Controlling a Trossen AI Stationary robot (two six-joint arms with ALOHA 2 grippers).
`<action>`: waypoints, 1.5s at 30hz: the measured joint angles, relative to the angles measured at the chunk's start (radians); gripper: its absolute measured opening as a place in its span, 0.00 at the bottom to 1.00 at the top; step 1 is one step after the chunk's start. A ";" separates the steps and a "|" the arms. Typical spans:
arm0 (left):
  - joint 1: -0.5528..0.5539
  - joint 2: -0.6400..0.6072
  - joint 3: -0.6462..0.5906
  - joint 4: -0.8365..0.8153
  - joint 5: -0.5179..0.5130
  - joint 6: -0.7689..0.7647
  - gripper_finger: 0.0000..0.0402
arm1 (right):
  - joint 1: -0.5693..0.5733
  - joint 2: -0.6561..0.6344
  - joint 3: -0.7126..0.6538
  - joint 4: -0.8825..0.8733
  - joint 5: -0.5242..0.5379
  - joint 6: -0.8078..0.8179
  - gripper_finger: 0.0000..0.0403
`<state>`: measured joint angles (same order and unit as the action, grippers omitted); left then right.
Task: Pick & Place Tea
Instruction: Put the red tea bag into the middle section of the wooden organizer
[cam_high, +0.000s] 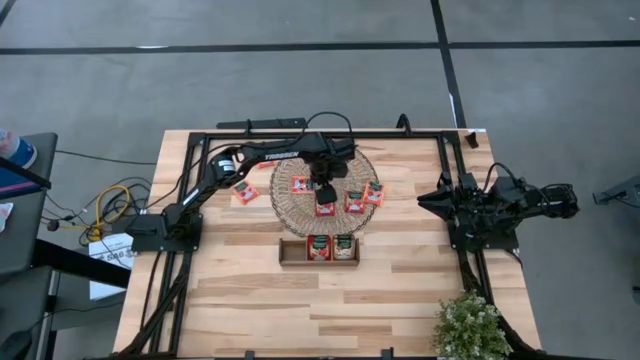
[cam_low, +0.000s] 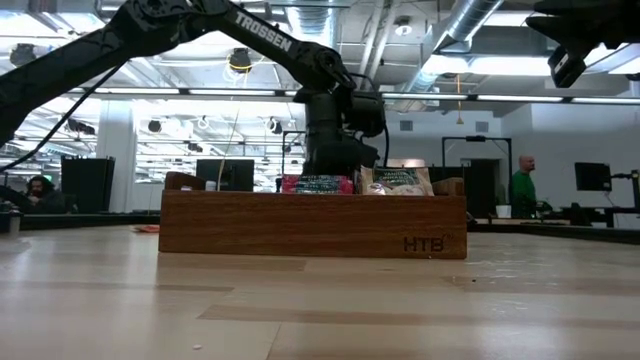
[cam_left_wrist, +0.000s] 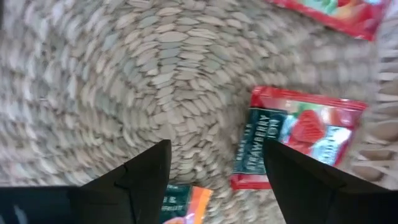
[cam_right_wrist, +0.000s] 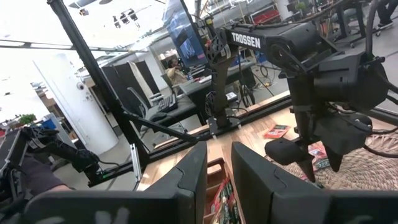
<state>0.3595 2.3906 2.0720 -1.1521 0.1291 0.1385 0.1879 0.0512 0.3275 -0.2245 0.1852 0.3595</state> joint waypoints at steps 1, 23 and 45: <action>0.000 -0.001 0.000 0.000 0.007 -0.005 0.61 | 0.000 0.000 0.000 0.000 0.000 0.000 0.16; -0.046 0.027 0.001 0.010 -0.126 0.059 0.59 | 0.000 0.000 0.000 0.000 0.000 0.000 0.16; -0.046 0.022 -0.001 -0.009 -0.129 0.049 0.07 | 0.000 0.000 0.000 0.000 0.000 0.000 0.16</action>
<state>0.3137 2.4124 2.0712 -1.1614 0.0002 0.1875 0.1878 0.0511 0.3275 -0.2245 0.1848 0.3595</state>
